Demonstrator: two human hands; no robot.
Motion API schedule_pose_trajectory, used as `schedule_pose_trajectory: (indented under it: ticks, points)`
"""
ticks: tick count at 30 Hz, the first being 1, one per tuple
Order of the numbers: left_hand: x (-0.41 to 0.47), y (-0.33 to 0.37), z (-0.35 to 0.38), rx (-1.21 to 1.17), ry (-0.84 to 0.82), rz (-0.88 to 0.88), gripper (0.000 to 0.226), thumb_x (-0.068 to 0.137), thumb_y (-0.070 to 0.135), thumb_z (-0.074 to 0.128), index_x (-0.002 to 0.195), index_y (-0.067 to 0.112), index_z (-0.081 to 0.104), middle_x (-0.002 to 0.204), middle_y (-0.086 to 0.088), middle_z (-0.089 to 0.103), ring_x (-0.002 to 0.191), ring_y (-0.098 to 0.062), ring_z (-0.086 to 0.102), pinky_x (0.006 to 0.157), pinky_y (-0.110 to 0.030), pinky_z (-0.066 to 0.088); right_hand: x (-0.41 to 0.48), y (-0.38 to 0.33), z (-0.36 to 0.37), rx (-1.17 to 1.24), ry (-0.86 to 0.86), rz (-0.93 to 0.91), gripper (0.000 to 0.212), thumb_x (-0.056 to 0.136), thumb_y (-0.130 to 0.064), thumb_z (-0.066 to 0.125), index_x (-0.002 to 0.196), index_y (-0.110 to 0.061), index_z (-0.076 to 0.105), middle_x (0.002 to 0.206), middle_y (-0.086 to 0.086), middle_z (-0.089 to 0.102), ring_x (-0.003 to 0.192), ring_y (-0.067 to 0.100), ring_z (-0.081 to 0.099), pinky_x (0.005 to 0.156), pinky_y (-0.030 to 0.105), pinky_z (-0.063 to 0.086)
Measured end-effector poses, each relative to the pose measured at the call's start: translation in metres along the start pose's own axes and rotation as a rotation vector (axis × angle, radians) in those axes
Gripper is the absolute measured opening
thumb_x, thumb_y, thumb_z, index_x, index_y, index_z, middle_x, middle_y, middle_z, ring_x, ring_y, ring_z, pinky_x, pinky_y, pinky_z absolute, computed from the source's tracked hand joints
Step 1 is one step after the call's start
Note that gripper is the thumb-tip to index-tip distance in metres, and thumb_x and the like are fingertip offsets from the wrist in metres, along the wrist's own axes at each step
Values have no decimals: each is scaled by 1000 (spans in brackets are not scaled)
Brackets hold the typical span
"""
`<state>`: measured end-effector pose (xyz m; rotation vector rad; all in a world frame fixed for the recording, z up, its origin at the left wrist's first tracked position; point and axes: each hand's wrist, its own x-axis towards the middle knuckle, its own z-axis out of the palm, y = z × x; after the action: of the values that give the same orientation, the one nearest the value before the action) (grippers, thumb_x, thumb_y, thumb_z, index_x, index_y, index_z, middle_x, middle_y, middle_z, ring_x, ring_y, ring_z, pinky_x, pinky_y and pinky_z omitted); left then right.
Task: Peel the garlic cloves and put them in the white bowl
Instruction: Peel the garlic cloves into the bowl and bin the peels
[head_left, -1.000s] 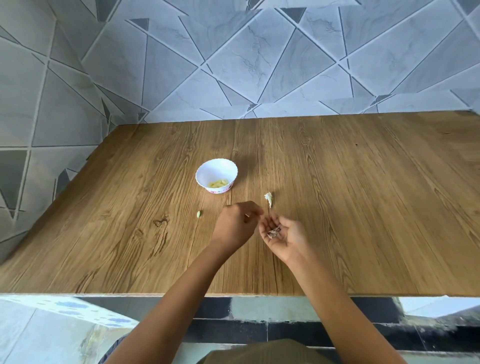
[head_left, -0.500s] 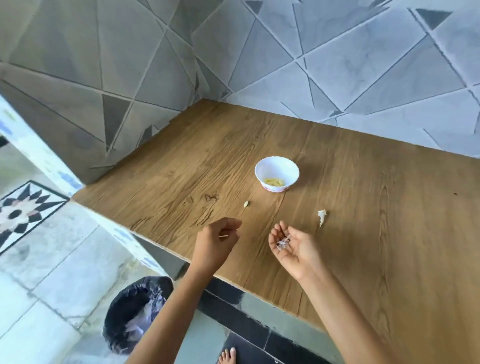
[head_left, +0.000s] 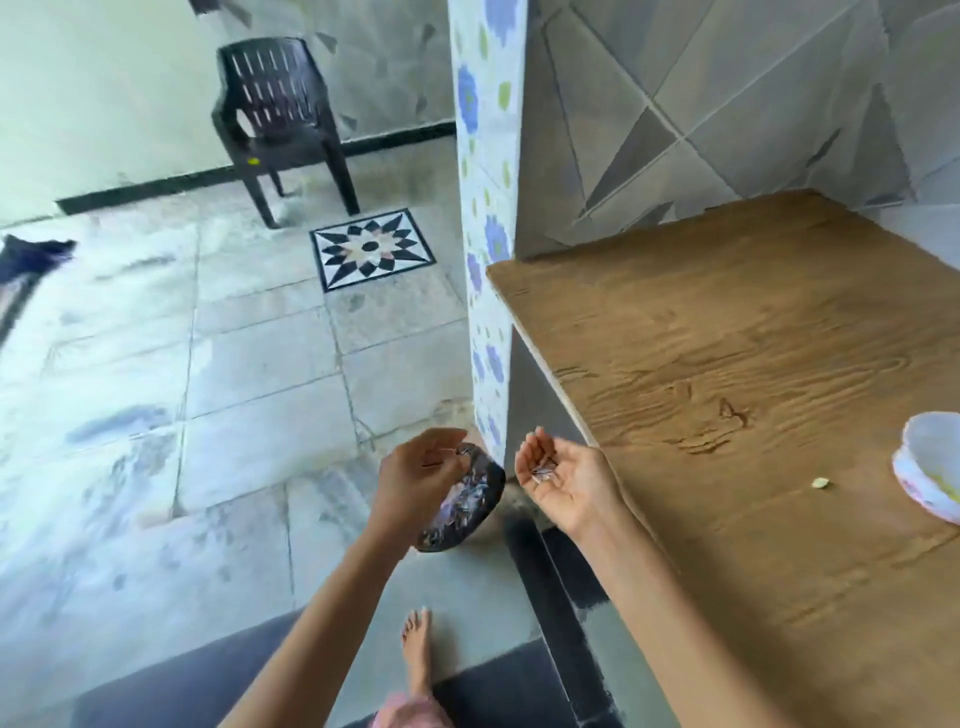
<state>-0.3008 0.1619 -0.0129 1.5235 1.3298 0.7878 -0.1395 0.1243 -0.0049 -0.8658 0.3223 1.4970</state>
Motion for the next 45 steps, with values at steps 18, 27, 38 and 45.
schedule_pose_trajectory:
  ticks: [18,27,38,45]
  points:
    - [251,-297,-56,63,-92,-398,20,87,7,60,101,17,70,94,4,70,81,2,61,66,-2,42,404,167,2,-263,332,224,32,100,-8,33,79,-1,56,53,6,62,47,13,61,46,19,51]
    - [326,-503,31,69,-113,-549,20,89,7,57,101,17,68,98,3,67,84,-4,58,75,-12,43,587,215,-117,-411,405,340,56,102,-41,28,144,-3,29,151,18,28,139,32,26,114,39,24]
    - [320,-558,129,-12,-478,-221,40,102,23,35,141,18,41,149,1,37,141,-9,27,116,-24,18,634,212,-164,-272,369,439,61,99,-50,25,129,-3,48,133,17,52,121,29,49,105,40,34]
    - [331,-576,134,-92,-355,-260,49,98,38,31,145,23,34,153,4,31,143,-8,20,117,-26,14,636,207,-161,-356,383,413,63,99,-48,23,142,-5,36,146,15,39,132,30,41,106,40,32]
